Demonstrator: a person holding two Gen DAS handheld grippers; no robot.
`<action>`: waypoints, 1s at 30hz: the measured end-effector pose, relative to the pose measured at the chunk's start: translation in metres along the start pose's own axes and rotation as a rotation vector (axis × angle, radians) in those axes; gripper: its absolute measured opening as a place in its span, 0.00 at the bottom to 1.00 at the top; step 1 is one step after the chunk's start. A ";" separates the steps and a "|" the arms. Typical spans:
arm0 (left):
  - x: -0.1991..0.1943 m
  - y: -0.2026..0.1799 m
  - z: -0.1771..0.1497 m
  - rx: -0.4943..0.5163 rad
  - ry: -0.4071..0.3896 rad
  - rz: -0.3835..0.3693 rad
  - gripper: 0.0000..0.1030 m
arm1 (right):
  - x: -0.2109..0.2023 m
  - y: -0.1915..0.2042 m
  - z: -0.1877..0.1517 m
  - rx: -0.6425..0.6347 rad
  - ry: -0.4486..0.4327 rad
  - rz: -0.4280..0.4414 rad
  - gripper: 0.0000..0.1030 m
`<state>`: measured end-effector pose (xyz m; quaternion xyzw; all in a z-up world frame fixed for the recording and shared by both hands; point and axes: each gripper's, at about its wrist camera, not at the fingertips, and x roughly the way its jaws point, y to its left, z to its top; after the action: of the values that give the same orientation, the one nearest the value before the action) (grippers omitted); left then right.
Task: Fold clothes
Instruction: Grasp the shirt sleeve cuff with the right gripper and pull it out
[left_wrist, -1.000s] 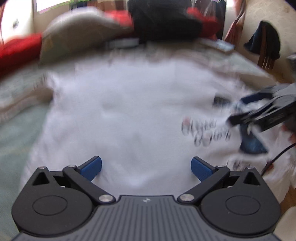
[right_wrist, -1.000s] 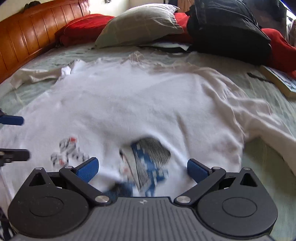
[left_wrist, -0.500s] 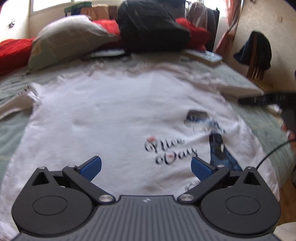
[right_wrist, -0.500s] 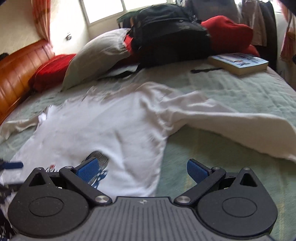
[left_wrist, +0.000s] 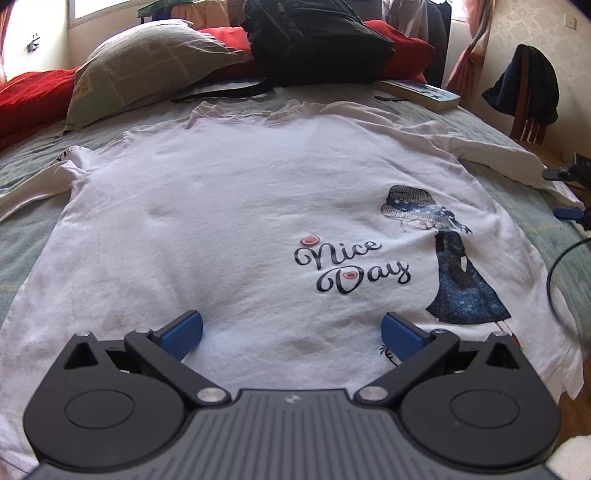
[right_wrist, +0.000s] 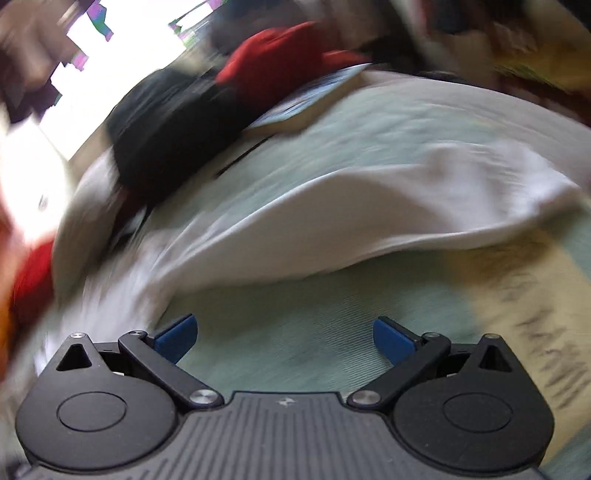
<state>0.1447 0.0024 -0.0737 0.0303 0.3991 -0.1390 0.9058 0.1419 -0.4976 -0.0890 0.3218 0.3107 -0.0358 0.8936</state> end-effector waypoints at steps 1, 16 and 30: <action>0.000 0.001 0.000 -0.004 -0.001 -0.003 0.99 | -0.003 -0.013 0.005 0.049 -0.017 0.013 0.87; 0.000 0.002 0.001 -0.010 0.006 -0.003 0.99 | -0.009 -0.073 0.046 0.233 -0.186 -0.159 0.12; -0.008 0.003 0.011 -0.061 0.002 0.002 0.99 | -0.052 -0.046 0.050 0.163 -0.169 -0.377 0.27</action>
<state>0.1484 0.0056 -0.0600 0.0032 0.4041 -0.1258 0.9060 0.1150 -0.5708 -0.0541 0.3252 0.2855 -0.2540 0.8650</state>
